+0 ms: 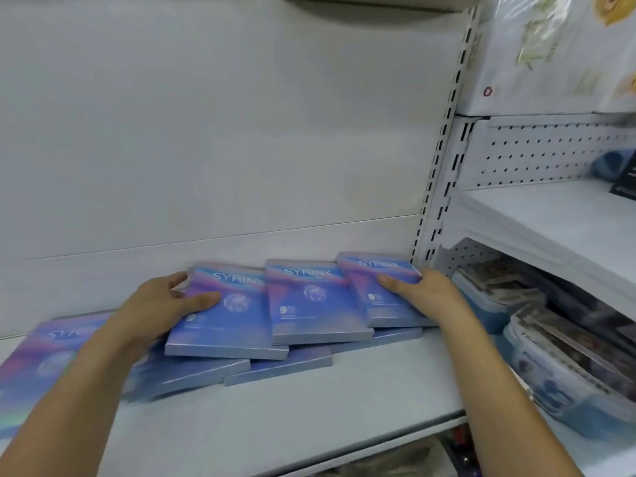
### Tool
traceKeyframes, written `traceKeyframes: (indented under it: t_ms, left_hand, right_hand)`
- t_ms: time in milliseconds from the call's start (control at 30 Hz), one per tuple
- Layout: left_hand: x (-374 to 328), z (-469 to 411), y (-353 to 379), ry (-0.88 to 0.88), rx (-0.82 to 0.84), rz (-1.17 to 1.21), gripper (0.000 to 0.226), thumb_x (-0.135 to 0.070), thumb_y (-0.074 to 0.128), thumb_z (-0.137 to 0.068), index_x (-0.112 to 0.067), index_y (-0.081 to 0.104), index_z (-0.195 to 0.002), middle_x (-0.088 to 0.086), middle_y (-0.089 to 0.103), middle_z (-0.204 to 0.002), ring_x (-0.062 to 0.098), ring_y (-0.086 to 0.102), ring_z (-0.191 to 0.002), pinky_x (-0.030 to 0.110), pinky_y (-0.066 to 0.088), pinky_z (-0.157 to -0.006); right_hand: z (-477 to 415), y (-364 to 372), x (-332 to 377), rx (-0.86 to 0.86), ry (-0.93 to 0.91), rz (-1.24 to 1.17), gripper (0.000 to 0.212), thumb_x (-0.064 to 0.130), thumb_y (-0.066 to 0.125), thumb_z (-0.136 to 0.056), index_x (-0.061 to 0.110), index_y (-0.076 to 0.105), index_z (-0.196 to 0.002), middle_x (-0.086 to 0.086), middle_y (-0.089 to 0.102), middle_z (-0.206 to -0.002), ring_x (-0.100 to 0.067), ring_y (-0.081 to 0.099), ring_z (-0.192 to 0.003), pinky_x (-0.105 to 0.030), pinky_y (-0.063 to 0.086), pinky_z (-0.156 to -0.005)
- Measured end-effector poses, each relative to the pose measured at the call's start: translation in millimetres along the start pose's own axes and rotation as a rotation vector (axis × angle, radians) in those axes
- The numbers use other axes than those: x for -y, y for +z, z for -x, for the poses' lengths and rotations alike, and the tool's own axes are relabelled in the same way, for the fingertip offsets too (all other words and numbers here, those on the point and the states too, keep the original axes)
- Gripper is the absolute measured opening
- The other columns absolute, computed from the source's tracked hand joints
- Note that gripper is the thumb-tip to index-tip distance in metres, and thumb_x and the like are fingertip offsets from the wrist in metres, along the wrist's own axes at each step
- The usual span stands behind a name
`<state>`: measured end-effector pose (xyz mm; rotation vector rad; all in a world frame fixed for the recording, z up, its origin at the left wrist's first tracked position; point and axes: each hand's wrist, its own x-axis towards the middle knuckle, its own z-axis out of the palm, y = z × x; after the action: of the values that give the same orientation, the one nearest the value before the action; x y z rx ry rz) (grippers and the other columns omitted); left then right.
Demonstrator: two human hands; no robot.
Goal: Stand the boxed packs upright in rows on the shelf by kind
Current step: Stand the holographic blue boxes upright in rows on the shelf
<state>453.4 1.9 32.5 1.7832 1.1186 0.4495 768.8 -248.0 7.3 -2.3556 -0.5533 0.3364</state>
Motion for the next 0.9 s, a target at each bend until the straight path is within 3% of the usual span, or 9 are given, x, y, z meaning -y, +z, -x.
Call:
traceKeyframes:
  t_ms: [100, 167, 233, 333, 400, 467, 600, 767, 900]
  left_hand:
    - [5.7, 7.8, -6.8, -0.002, 0.022, 0.197, 0.033, -0.016, 0.081, -0.084, -0.009, 0.074, -0.114, 0.006, 0.082, -0.092, 0.017, 0.078, -0.072, 0.019, 0.059, -0.056]
    - [10.8, 12.3, -6.2, -0.001, -0.007, 0.292, 0.025, -0.014, 0.08, -0.084, -0.009, 0.075, -0.109, 0.007, 0.082, -0.091, 0.016, 0.078, -0.07, 0.02, 0.059, -0.054]
    - [15.6, 16.9, -9.3, 0.02, -0.051, 0.361, 0.023, -0.014, 0.079, -0.086, -0.01, 0.076, -0.108, 0.007, 0.082, -0.093, 0.016, 0.078, -0.072, 0.021, 0.059, -0.055]
    - [24.5, 25.4, -30.3, 0.084, -0.13, 0.455, 0.029, -0.014, 0.078, -0.087, -0.013, 0.074, -0.115, 0.009, 0.081, -0.104, 0.022, 0.078, -0.09, 0.026, 0.064, -0.069]
    - [31.1, 33.6, -51.2, 0.138, -0.216, 0.514, 0.037, -0.015, 0.079, -0.085, -0.016, 0.069, -0.121, 0.007, 0.081, -0.103, 0.021, 0.078, -0.086, 0.031, 0.065, -0.065]
    - [38.6, 43.6, -72.0, 0.203, -0.298, 0.555, 0.043, -0.015, 0.079, -0.084, -0.018, 0.064, -0.125, 0.006, 0.081, -0.097, 0.018, 0.078, -0.077, 0.03, 0.061, -0.056]
    - [62.4, 69.3, -109.5, 0.269, -0.376, 0.628, 0.041, -0.017, 0.077, -0.086, -0.019, 0.068, -0.126, 0.008, 0.081, -0.104, 0.021, 0.079, -0.085, 0.031, 0.063, -0.063]
    - [106.2, 107.6, -161.2, 0.267, -0.412, 0.729, 0.024, -0.023, 0.076, -0.08, -0.015, 0.079, -0.103, 0.01, 0.081, -0.104, 0.02, 0.079, -0.078, 0.031, 0.062, -0.06]
    - [150.8, 145.6, -216.7, 0.278, -0.453, 0.737, 0.04, -0.03, 0.077, -0.081, -0.018, 0.073, -0.119, 0.007, 0.08, -0.109, 0.022, 0.079, -0.084, 0.032, 0.061, -0.059]
  right_hand:
    - [-5.3, -9.8, -1.6, 0.036, -0.032, -0.01, 0.065, 0.065, 0.083, -0.069, 0.02, 0.064, -0.111, -0.008, 0.068, -0.126, -0.024, 0.06, -0.096, -0.033, 0.044, -0.074]
    - [-6.1, -12.7, -0.9, 0.025, -0.101, -0.106, 0.076, 0.046, 0.091, -0.069, 0.014, 0.062, -0.131, -0.005, 0.064, -0.134, -0.022, 0.061, -0.108, -0.031, 0.044, -0.083]
    - [-4.9, -16.7, -1.4, -0.059, -0.152, -0.254, 0.071, 0.028, 0.094, -0.069, 0.015, 0.064, -0.132, -0.005, 0.067, -0.131, -0.019, 0.066, -0.112, -0.03, 0.051, -0.087]
    - [-4.5, -30.8, 1.1, -0.072, -0.204, -0.521, 0.024, 0.015, 0.089, -0.074, 0.021, 0.075, -0.093, -0.001, 0.08, -0.094, -0.006, 0.075, -0.066, -0.024, 0.059, -0.052]
    - [-1.0, -38.7, 10.4, -0.048, -0.255, -0.67, 0.014, 0.012, 0.081, -0.082, 0.016, 0.076, -0.095, 0.001, 0.08, -0.085, -0.009, 0.074, -0.061, -0.027, 0.061, -0.053]
    - [7.6, -39.9, 26.5, -0.057, -0.317, -0.759, 0.02, 0.012, 0.076, -0.088, 0.012, 0.075, -0.108, 0.005, 0.081, -0.089, -0.011, 0.075, -0.072, -0.031, 0.063, -0.063]
    - [33.3, -28.2, 64.3, -0.001, -0.389, -0.989, 0.038, 0.006, 0.069, -0.092, 0.003, 0.061, -0.129, 0.001, 0.08, -0.105, -0.015, 0.077, -0.087, -0.04, 0.064, -0.076]
    - [101.7, 20.8, 131.9, 0.184, -0.493, -1.145, 0.026, 0.003, 0.066, -0.09, 0.022, 0.065, -0.108, 0.006, 0.081, -0.096, -0.009, 0.077, -0.084, -0.028, 0.063, -0.067]
    - [177.4, 105.3, 179.9, 0.384, -0.498, -1.16, 0.035, 0.011, 0.072, -0.074, 0.025, 0.068, -0.106, -0.001, 0.081, -0.096, -0.013, 0.077, -0.079, -0.027, 0.061, -0.062]
